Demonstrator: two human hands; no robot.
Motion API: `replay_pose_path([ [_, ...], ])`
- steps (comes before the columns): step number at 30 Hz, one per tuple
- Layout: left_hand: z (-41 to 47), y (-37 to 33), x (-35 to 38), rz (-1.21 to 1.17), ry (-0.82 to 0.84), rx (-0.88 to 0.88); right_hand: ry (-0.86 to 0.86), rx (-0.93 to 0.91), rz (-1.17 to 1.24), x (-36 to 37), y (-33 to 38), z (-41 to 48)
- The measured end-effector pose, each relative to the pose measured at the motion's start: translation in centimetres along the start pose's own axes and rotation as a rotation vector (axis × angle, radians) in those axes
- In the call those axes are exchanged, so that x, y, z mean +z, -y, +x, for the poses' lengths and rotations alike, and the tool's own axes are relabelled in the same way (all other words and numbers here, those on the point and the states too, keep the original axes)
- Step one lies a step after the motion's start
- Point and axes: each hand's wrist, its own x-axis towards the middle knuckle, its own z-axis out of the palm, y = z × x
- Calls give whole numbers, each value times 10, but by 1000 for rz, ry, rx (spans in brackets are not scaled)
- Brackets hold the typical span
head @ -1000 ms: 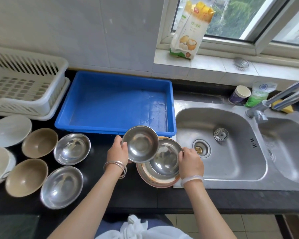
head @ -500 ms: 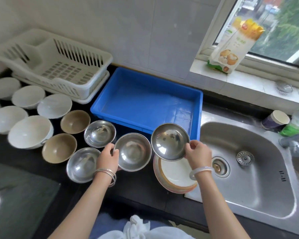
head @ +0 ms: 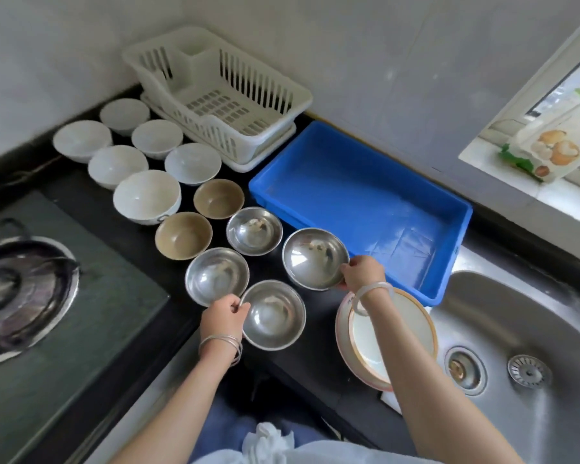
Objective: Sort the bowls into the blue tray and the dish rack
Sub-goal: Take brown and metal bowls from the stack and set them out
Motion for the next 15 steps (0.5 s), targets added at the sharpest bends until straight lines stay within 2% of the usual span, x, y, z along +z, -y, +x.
replay_pose_path([
  [4,3,6,4,7,-18,-9,105,29,-154,10,10,10],
  [9,7,11,7,14,-7,15,116,65,-250,23,13,17],
  [15,11,8,8,19,-27,56,173,176,-128,27,14,21],
])
